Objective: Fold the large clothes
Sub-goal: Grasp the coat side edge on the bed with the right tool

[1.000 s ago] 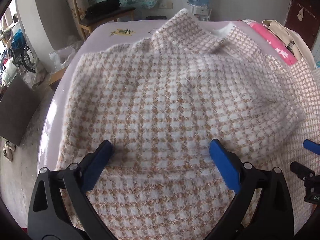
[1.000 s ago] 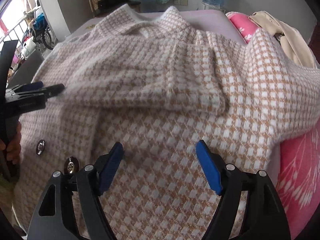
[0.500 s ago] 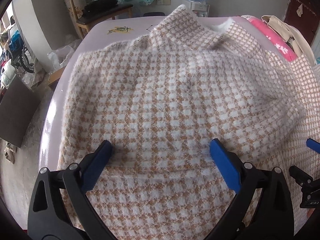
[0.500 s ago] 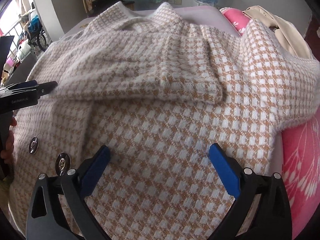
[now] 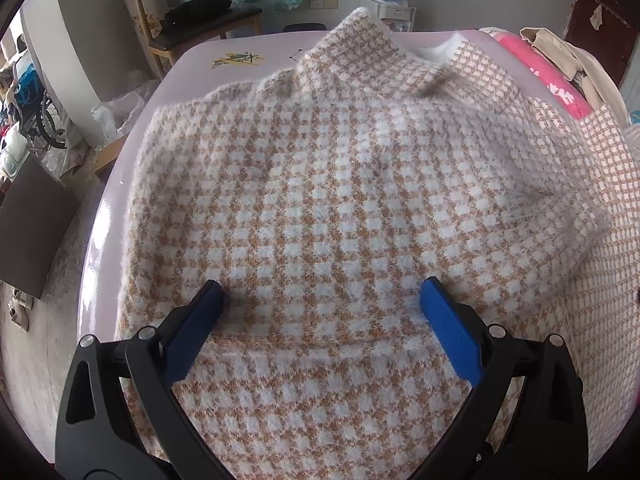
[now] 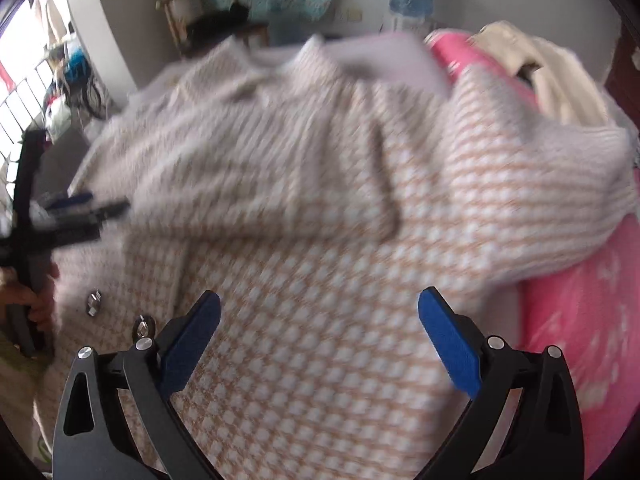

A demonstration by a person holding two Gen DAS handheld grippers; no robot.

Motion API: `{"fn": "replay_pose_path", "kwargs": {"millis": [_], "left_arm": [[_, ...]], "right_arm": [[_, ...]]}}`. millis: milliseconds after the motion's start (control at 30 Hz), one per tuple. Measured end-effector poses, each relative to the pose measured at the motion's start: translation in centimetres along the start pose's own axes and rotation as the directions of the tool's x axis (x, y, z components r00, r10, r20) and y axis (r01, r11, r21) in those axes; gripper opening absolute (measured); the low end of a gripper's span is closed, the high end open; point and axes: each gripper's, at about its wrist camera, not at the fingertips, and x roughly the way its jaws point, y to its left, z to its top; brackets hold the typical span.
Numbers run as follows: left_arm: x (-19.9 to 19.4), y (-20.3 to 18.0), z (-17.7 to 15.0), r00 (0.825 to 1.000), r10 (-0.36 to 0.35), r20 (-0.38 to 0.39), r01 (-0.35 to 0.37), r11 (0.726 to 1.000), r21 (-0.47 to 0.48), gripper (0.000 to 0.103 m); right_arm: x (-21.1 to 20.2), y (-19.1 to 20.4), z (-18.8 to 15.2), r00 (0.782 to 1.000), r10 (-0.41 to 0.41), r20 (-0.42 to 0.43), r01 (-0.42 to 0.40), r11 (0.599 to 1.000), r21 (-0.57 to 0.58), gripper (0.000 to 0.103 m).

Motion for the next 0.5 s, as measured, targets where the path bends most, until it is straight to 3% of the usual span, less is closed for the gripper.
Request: {"fn": "replay_pose_path", "kwargs": {"millis": [133,233,500], "left_arm": [[0.0,0.0,0.1,1.0,0.0,-0.009,0.0,1.0,-0.001,0.096],[0.0,0.1,0.2,1.0,-0.002,-0.012,0.002,1.0,0.001,0.096],[0.1,0.1,0.1,1.0,-0.002,-0.008,0.002,1.0,0.001,0.096]], "right_arm": [[-3.7,-7.5,2.7,0.996,-0.052,0.076,0.041,0.99,0.134,0.097],[-5.2,-14.6,4.4,0.989,-0.111,0.098,0.082,0.962,0.262,0.097],[-4.1,-29.1,6.2,0.984,-0.168,0.055,0.105,0.808,0.58,0.085]]}}
